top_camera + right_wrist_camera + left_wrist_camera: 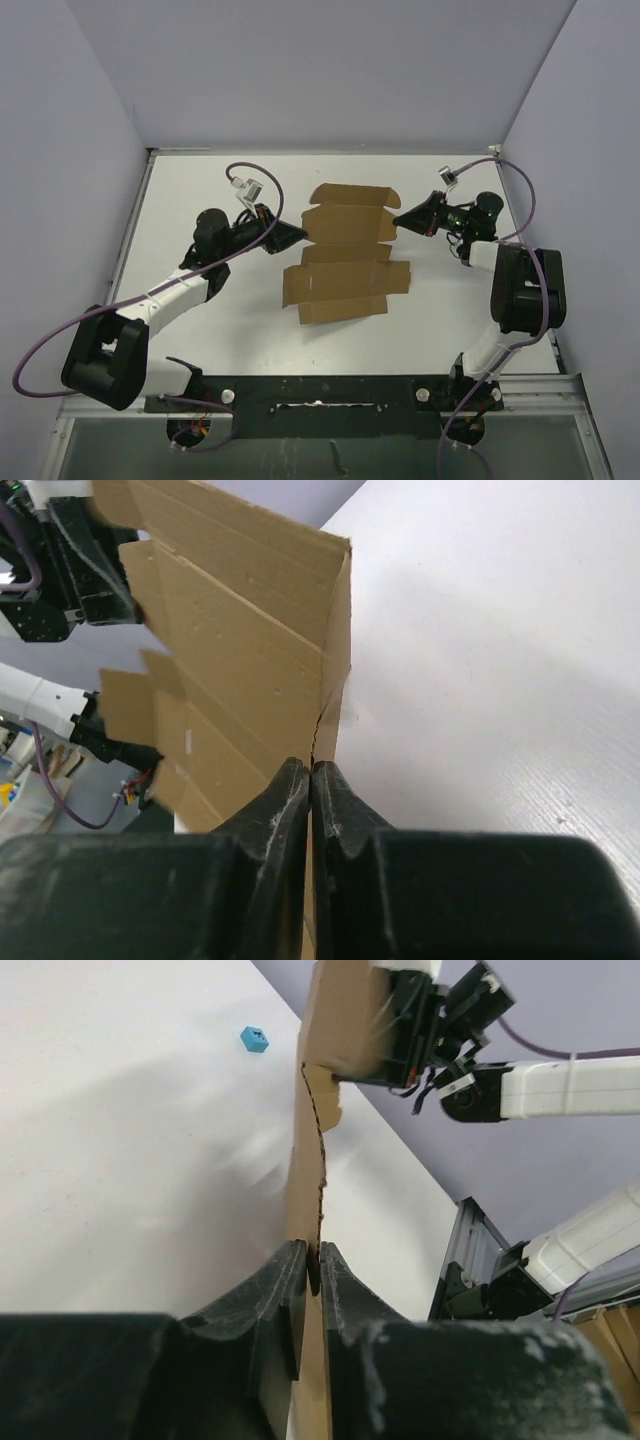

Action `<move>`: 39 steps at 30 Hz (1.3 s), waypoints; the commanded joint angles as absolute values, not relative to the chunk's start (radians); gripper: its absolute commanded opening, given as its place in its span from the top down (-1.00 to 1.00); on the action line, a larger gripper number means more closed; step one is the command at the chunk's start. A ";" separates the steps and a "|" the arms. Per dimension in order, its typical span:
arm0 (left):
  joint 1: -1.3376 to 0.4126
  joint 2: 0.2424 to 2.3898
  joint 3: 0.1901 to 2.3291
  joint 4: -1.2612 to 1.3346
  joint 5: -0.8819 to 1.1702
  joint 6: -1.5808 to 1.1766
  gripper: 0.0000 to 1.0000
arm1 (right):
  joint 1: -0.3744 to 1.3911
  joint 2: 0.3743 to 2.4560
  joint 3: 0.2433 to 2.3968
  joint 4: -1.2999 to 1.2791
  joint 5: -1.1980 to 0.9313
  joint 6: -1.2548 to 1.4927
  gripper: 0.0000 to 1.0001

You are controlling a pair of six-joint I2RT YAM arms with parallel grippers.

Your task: Fold the paper box

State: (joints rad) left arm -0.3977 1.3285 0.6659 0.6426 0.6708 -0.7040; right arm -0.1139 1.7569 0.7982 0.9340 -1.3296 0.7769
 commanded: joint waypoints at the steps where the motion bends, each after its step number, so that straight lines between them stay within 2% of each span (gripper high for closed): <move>1: -0.399 1.323 0.708 0.610 0.674 -0.641 0.71 | -0.149 1.640 0.796 0.933 -1.385 0.720 1.00; 3: -0.395 1.306 0.733 0.540 0.669 -0.592 0.55 | -0.173 1.601 0.806 0.809 -1.385 0.634 1.00; 9: -0.360 1.246 0.809 0.322 0.616 -0.440 -0.15 | -0.176 1.482 0.907 0.195 -1.319 0.183 1.00; 14: -0.274 1.206 0.812 0.335 0.660 -0.397 -0.62 | -0.183 1.460 0.953 0.001 -1.314 0.033 1.00; 19: -0.191 1.227 0.813 0.464 0.727 -0.487 -0.94 | -0.179 1.449 0.991 -0.124 -1.315 -0.100 1.00; 33: -0.173 1.394 0.958 0.562 0.951 -0.566 -0.90 | -0.157 1.390 1.059 -0.321 -1.320 -0.306 1.00; 39: -0.178 1.403 0.986 0.514 0.987 -0.464 -0.91 | -0.146 1.370 1.078 -0.377 -1.325 -0.362 1.00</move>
State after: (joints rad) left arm -0.1749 1.3998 0.9321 0.4759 0.9279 -0.5423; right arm -0.1558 1.4166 1.0290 -0.3359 -1.3014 -0.2920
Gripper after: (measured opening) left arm 0.954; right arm 0.031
